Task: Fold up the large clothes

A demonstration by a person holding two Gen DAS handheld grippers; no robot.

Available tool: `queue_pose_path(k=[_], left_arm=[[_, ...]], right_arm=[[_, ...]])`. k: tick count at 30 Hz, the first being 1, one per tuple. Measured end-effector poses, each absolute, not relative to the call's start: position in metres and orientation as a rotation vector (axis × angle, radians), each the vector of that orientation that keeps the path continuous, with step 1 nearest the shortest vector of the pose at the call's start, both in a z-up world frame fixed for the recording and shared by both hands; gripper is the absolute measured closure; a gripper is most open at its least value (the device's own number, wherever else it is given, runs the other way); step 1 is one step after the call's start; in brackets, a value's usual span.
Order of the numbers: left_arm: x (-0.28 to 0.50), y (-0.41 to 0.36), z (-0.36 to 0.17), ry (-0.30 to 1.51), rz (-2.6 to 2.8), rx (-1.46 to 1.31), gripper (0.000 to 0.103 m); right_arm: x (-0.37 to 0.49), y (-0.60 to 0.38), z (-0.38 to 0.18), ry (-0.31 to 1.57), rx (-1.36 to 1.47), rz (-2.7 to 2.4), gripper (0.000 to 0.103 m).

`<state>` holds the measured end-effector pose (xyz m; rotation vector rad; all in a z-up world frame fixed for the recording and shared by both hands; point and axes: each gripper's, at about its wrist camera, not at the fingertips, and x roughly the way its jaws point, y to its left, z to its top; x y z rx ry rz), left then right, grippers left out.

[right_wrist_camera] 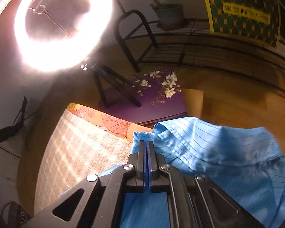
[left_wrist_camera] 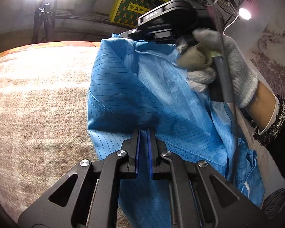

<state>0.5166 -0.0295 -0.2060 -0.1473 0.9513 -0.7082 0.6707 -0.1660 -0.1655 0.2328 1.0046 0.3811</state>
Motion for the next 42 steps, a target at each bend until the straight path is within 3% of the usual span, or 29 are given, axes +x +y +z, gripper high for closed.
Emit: queue_pose_path(k=[2, 11, 17, 20, 28, 30, 31, 32, 33, 35, 42], left_arm=[[0.515, -0.021, -0.199, 0.917, -0.714, -0.176, 0.098], [0.548, -0.015, -0.184, 0.894, -0.606, -0.081, 0.098], [0.575, -0.052, -0.195, 0.936, -0.592, 0.02, 0.098], [0.577, -0.063, -0.204, 0.93, -0.581, 0.07, 0.098], [0.574, -0.053, -0.196, 0.921, -0.577, 0.062, 0.098], [0.572, -0.039, -0.186, 0.891, -0.579, 0.022, 0.084], [0.572, -0.03, -0.182, 0.876, -0.576, -0.003, 0.06], [0.573, -0.023, -0.179, 0.859, -0.564, -0.021, 0.045], [0.574, -0.015, -0.177, 0.845, -0.551, -0.039, 0.044], [0.584, -0.007, -0.179, 0.868, -0.55, -0.086, 0.044], [0.595, -0.034, -0.201, 0.958, -0.623, -0.079, 0.044]], right_arm=[[0.664, -0.177, -0.157, 1.011, 0.318, 0.438, 0.077], [0.562, -0.258, -0.089, 0.853, 0.356, 0.559, 0.077], [0.489, -0.345, -0.12, 0.853, 0.168, 0.361, 0.077], [0.482, -0.374, -0.151, 0.9, 0.203, 0.326, 0.077], [0.495, -0.361, -0.21, 0.99, 0.16, 0.367, 0.077], [0.493, -0.365, -0.214, 0.982, 0.171, 0.39, 0.077], [0.491, -0.369, -0.212, 0.963, 0.19, 0.41, 0.077], [0.488, -0.377, -0.207, 0.927, 0.225, 0.439, 0.069], [0.485, -0.384, -0.203, 0.898, 0.244, 0.446, 0.064], [0.479, -0.4, -0.197, 0.851, 0.248, 0.407, 0.042], [0.492, -0.409, -0.219, 0.922, 0.299, 0.43, 0.053]])
